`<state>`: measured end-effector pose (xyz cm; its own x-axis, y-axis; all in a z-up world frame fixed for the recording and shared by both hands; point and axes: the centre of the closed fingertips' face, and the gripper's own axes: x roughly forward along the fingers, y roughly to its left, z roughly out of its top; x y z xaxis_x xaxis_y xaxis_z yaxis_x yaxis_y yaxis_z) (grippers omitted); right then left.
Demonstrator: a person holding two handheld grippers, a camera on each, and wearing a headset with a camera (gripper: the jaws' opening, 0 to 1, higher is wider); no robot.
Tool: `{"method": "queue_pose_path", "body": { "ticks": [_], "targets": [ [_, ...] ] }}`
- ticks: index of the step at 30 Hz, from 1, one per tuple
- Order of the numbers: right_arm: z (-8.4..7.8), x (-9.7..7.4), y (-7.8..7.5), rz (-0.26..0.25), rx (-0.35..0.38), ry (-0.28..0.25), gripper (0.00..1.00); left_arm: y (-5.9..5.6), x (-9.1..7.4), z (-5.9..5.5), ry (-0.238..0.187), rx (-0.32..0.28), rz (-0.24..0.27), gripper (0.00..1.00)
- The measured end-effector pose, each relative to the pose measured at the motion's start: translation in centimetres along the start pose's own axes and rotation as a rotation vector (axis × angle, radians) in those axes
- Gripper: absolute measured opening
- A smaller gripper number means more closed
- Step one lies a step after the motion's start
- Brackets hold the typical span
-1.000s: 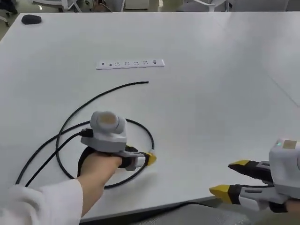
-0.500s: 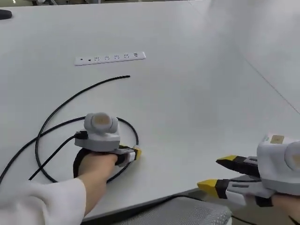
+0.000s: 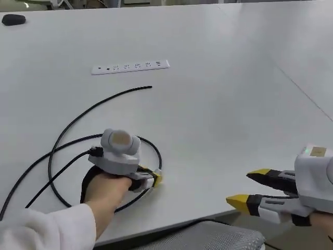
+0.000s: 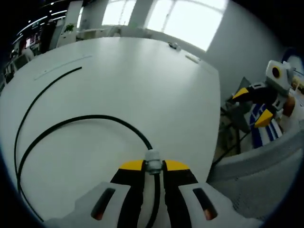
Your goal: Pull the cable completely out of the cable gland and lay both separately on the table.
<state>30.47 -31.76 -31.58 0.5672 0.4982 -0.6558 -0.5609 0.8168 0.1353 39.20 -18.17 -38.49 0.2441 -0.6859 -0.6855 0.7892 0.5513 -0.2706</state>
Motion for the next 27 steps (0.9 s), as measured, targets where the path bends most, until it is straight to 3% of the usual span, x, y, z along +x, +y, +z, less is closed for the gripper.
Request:
{"method": "queue_pose_path", "body": {
  "ticks": [1,3,6,13,17,20,23,27],
  "targets": [
    [0.3,0.2,0.1,0.008,-0.007,-0.003,0.5,-0.4,-0.6,0.3,-0.006,0.016,-0.026,0.15],
    [0.7,0.5,0.4,0.024,-0.025,-0.002,0.5,-0.3,-1.5,1.1,-0.039,0.042,-0.027,0.15],
    [1.2,1.2,0.9,0.046,-0.063,0.012,0.5,-0.5,-3.5,1.8,-0.058,0.059,-0.049,0.15],
    [3.5,2.9,2.8,0.106,-0.133,0.0,0.51,-1.4,-6.9,2.3,-0.037,0.206,-0.099,0.15],
    [4.6,3.6,3.4,0.139,-0.198,0.007,0.51,-1.8,-9.0,2.1,0.016,0.392,-0.121,0.15],
    [5.8,3.9,3.9,0.162,-0.223,-0.007,0.51,-2.1,-10.4,1.9,0.044,0.499,-0.135,0.15],
    [7.0,4.3,4.6,0.188,-0.249,-0.023,0.5,-1.9,-11.6,2.2,0.058,0.585,-0.127,0.15],
    [8.4,4.9,5.7,0.23,-0.278,-0.05,0.5,-1.4,-12.8,2.3,0.102,0.761,-0.116,0.15]
  ]
}}
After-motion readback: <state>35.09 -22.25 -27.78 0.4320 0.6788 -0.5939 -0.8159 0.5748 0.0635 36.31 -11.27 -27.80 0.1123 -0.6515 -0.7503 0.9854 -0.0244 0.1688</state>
